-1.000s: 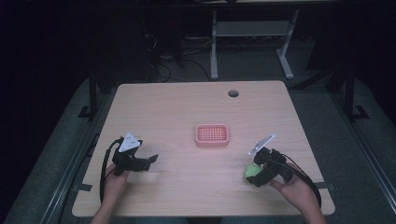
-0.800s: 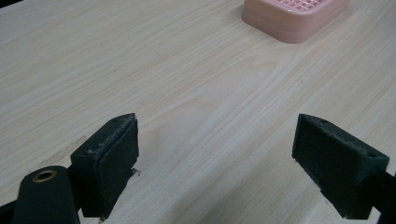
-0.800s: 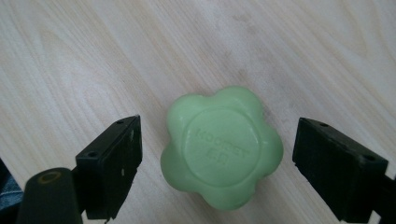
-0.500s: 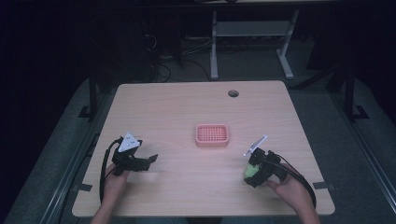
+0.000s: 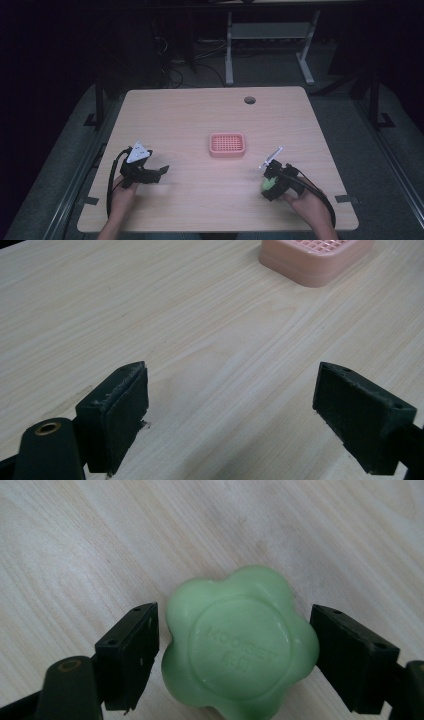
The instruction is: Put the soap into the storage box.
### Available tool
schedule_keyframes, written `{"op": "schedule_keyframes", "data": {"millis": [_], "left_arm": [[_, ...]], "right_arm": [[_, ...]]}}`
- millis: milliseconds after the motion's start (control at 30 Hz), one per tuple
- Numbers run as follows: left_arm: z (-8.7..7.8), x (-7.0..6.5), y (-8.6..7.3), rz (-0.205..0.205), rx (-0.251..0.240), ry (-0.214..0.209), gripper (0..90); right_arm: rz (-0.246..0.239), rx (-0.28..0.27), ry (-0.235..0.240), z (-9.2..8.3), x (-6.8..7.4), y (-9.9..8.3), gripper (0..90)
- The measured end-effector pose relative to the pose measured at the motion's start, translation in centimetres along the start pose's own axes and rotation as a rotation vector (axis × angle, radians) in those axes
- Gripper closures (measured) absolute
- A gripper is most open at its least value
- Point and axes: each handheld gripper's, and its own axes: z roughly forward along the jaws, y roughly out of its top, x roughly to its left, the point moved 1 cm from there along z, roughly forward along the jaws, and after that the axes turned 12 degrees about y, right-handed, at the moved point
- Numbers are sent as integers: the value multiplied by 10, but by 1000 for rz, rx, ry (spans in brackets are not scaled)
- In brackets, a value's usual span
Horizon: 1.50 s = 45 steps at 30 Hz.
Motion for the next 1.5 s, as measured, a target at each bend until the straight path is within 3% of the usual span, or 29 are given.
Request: {"op": "schedule_keyframes", "data": {"millis": [933, 1500], "left_arm": [[0, 0, 0, -4, -1, 1, 144], [-1, 1, 0, -5, -2, 2, 144]], "right_arm": [[31, 8, 4, 5, -3, 0, 248], [3, -12, 10, 4, -4, -1, 257]]}}
